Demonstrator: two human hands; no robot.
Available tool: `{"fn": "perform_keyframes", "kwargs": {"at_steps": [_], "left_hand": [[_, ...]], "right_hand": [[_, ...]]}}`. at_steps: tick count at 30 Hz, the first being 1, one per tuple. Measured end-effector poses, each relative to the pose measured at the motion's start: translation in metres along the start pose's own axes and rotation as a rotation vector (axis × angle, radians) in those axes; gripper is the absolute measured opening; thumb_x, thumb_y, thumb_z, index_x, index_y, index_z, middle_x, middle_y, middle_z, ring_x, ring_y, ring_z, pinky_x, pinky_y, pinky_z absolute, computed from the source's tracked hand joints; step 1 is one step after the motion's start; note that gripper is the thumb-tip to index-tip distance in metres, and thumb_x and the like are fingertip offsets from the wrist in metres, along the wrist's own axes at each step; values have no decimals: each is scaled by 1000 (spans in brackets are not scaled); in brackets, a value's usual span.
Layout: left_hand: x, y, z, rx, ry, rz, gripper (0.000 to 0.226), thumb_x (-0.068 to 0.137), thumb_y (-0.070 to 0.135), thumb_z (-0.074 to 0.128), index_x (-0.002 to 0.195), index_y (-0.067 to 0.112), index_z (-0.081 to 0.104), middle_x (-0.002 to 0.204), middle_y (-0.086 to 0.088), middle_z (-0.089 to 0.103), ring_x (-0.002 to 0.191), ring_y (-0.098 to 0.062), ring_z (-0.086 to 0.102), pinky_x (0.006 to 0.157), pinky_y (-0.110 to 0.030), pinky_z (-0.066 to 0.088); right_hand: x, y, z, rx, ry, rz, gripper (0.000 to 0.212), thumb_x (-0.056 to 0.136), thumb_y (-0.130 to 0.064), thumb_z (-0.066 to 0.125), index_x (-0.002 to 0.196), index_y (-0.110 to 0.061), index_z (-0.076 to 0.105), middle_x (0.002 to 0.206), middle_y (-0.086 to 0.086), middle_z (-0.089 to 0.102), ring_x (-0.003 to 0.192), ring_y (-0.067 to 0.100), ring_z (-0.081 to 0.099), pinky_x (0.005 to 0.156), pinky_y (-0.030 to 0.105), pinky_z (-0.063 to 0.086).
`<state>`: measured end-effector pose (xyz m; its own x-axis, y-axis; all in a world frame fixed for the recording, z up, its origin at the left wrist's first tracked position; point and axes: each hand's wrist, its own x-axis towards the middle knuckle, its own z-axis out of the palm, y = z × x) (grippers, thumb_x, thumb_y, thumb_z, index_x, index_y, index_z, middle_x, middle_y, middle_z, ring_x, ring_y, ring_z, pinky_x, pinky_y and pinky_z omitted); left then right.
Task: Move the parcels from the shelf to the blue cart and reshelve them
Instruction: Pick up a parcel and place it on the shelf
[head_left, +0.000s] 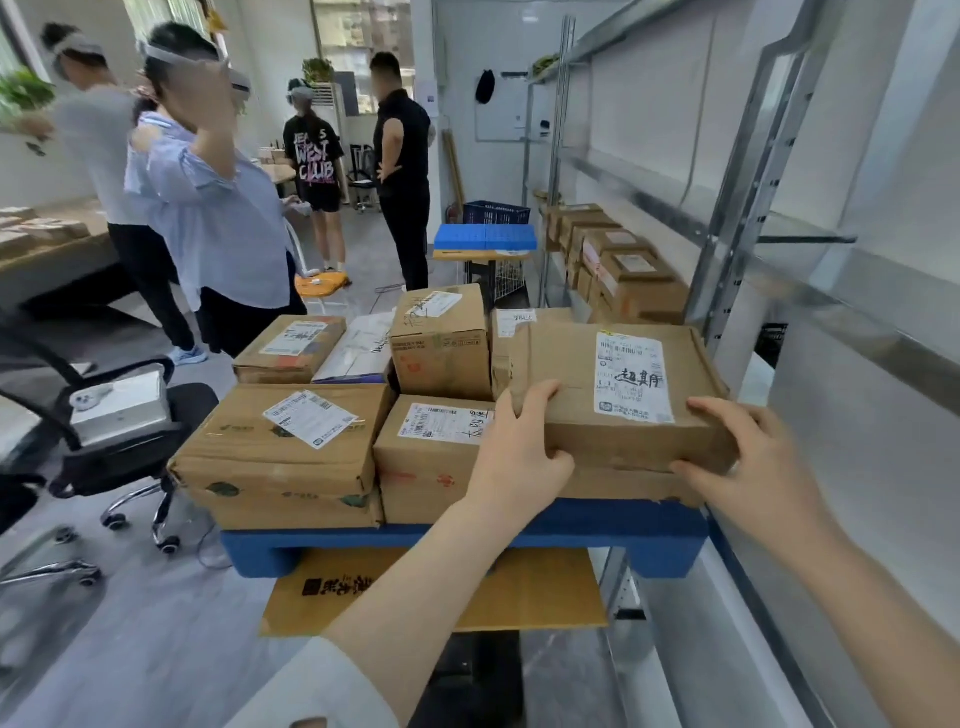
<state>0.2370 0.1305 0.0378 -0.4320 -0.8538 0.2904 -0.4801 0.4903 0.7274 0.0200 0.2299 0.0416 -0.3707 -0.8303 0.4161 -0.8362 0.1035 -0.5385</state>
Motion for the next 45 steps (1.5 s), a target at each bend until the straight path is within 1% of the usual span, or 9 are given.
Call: {"fn": "perform_keyframes", "kwargs": {"at_steps": [7, 13, 17, 21, 28, 35, 38, 41, 45], "left_hand": [[-16, -26, 44, -3, -106, -12, 68, 82, 21, 59, 136, 46, 26, 141, 1, 30, 96, -16, 53, 77, -28, 53], [-33, -55, 71, -29, -166, -114, 67, 82, 21, 57, 136, 46, 27, 140, 5, 31, 102, -19, 52, 83, -34, 52], [-34, -69, 81, -2, -190, -173, 68, 82, 21, 57, 136, 47, 26, 140, 7, 30, 97, -20, 53, 79, -30, 50], [-29, -81, 95, 63, -229, -213, 66, 84, 21, 57, 138, 43, 26, 140, 3, 31, 90, -17, 54, 72, -23, 46], [-19, -93, 122, 199, -196, -273, 66, 90, 20, 56, 140, 45, 20, 149, -3, 19, 104, -26, 54, 81, -35, 54], [-11, -90, 133, 287, -141, -299, 66, 93, 24, 52, 143, 47, 14, 149, -5, 17, 98, -27, 53, 68, -34, 53], [-12, -88, 133, 303, -135, -317, 69, 93, 26, 52, 143, 48, 10, 148, -4, 15, 106, -29, 52, 73, -37, 55], [-18, -86, 131, 338, -126, -281, 76, 90, 30, 58, 143, 48, 6, 152, -5, 12, 125, -31, 40, 81, -36, 52], [-32, -80, 127, 468, -90, -167, 84, 87, 34, 62, 149, 39, 7, 157, -10, 7, 142, -32, 16, 107, -45, 33]], "right_hand": [[-33, 47, 24, 6, -12, 60, 70, 65, -19, 86, 127, -29, 55, 116, 2, 44, 102, 19, 48, 81, 27, 36], [-50, 80, 58, 19, -65, 79, 71, 64, -21, 86, 126, -32, 54, 114, -4, 41, 105, 19, 50, 86, 31, 43], [-51, 91, 76, 1, -106, 89, 72, 64, -23, 85, 127, -33, 54, 115, -2, 44, 105, 20, 50, 86, 29, 40], [-48, 101, 93, -9, -172, 131, 71, 66, -22, 84, 130, -28, 54, 119, 4, 46, 109, 23, 50, 87, 28, 40], [-42, 113, 117, -33, -215, 172, 67, 77, -20, 77, 136, -22, 47, 131, 10, 44, 119, 27, 45, 98, 39, 44], [-27, 122, 132, -60, -198, 178, 66, 86, -15, 68, 144, -23, 37, 152, 13, 23, 137, 32, 29, 107, 46, 38], [-26, 126, 132, -74, -226, 164, 71, 86, -16, 68, 146, -26, 33, 154, 14, 18, 140, 33, 24, 108, 48, 37], [-33, 125, 128, -76, -218, 155, 77, 84, -18, 71, 147, -27, 30, 155, 15, 15, 141, 34, 20, 108, 49, 35], [-46, 120, 115, -106, -188, 180, 85, 82, -26, 73, 150, -30, 22, 155, 16, 16, 139, 36, 26, 104, 50, 38]]}}
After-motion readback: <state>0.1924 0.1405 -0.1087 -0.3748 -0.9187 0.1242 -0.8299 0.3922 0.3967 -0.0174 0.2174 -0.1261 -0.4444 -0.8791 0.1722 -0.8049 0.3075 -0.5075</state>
